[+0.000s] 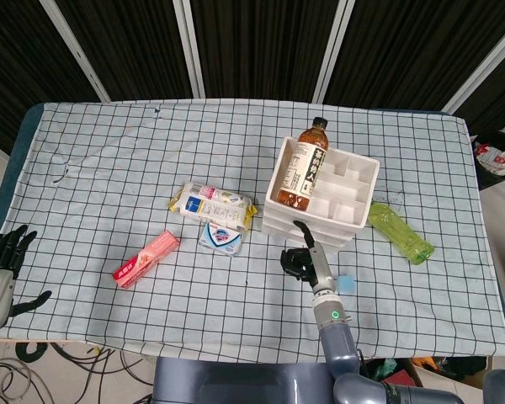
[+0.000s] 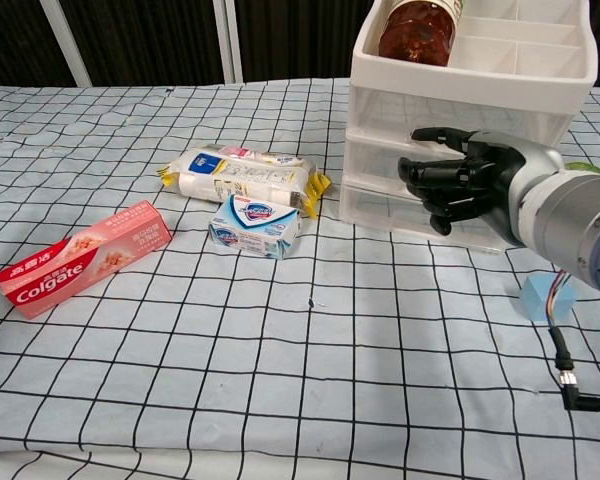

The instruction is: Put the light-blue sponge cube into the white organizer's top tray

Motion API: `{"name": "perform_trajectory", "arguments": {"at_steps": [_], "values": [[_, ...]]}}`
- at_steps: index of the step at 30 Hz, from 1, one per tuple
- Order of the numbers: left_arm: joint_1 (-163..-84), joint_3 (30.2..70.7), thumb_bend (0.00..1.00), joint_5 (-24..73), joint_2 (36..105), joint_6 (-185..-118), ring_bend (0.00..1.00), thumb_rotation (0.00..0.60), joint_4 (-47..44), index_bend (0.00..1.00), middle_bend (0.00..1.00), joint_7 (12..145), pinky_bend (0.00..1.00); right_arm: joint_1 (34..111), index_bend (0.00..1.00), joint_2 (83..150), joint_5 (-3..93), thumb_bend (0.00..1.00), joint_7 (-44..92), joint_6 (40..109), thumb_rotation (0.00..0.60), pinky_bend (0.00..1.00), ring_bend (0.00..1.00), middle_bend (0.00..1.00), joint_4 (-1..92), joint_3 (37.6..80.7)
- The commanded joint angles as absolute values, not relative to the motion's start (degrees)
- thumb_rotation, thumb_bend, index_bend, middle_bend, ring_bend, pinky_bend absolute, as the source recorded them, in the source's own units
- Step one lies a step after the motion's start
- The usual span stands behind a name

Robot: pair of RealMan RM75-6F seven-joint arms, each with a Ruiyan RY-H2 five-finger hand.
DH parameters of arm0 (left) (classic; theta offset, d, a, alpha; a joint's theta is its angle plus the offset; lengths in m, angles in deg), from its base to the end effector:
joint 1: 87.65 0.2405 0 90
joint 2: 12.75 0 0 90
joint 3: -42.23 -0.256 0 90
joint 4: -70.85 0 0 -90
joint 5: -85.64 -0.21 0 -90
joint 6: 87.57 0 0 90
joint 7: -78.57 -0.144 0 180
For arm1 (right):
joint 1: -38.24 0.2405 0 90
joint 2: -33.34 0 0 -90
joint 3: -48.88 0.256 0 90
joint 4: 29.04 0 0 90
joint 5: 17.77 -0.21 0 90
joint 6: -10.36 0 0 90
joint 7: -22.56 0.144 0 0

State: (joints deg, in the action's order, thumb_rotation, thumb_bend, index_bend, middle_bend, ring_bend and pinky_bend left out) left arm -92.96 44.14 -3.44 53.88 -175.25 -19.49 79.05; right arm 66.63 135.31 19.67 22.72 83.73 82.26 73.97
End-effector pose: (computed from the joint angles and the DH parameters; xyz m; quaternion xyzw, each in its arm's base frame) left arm -0.3043 0.1799 0.1488 -0.6025 -0.3704 -0.4145 0.5727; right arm -0.0995 -0.2721 -0.0227 0.2763 -0.7785 0.5036 0.2529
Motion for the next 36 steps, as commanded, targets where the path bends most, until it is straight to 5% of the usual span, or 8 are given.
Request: {"name": "perform_trajectory", "arguments": {"at_steps": [1,36], "values": [[-92.95,44.11,0.04,-3.46,53.86,-175.25,0.00,0.600,-19.53,0.00,0.00,79.04,0.00,66.59,0.00,135.29,19.53,0.50,22.72,83.66,0.600,0.80,0.85,0.81,82.28,74.03],[-92.88,44.07,0.04,-3.21,53.88,-175.03,0.00,0.600,-19.59,0.00,0.00,78.93,0.00,66.82,0.00,135.26,17.66,0.50,23.16,82.91,0.600,0.80,0.85,0.81,82.39,76.32]]}}
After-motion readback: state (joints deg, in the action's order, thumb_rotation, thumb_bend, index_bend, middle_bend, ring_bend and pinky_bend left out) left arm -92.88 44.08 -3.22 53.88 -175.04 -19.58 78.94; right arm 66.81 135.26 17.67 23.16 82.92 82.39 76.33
